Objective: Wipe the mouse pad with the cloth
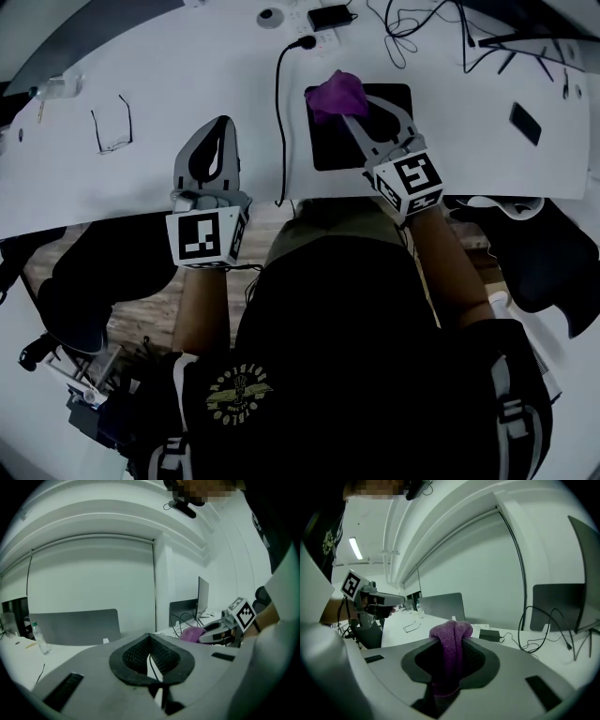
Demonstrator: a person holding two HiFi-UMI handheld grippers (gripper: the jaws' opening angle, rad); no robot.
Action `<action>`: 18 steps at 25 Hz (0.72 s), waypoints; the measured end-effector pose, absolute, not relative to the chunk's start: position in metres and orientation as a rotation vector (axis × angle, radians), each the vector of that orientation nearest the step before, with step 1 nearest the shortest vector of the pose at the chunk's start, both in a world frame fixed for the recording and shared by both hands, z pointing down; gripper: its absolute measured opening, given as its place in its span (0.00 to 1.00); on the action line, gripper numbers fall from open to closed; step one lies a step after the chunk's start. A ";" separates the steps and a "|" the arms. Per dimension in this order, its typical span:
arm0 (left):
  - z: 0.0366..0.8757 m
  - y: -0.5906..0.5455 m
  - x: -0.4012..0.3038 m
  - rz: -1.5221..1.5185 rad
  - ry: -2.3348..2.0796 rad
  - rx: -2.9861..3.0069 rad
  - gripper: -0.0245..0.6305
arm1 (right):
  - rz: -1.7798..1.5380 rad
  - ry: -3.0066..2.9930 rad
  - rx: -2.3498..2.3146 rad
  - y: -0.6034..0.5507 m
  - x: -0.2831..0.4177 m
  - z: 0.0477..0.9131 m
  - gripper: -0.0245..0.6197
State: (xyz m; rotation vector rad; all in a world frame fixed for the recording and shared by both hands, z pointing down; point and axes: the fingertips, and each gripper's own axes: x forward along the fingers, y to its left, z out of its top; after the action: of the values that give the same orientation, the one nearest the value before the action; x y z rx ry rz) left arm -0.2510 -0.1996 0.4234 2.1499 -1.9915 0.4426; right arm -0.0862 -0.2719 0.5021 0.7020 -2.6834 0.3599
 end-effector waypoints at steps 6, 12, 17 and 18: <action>0.451 -0.193 -0.255 0.542 -1.946 2.070 0.04 | 0.418 -2.608 0.614 -0.265 -0.115 0.570 0.18; 0.453 -0.199 -0.253 0.495 -1.970 2.084 0.04 | 0.404 -2.541 0.551 -0.263 -0.135 0.616 0.18; 0.458 -0.200 -0.251 0.501 -1.955 2.088 0.04 | 0.420 -2.432 0.579 -0.264 -0.128 0.656 0.18; 0.459 -0.200 -0.251 0.505 -1.952 2.087 0.04 | 0.419 -2.402 0.595 -0.266 -0.121 0.663 0.18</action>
State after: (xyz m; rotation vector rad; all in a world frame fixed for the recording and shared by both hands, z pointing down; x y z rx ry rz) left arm -0.2505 -0.1997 0.4591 2.0866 -1.9516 0.5055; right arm -0.1213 -0.2664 0.6633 0.5951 -2.4015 0.4190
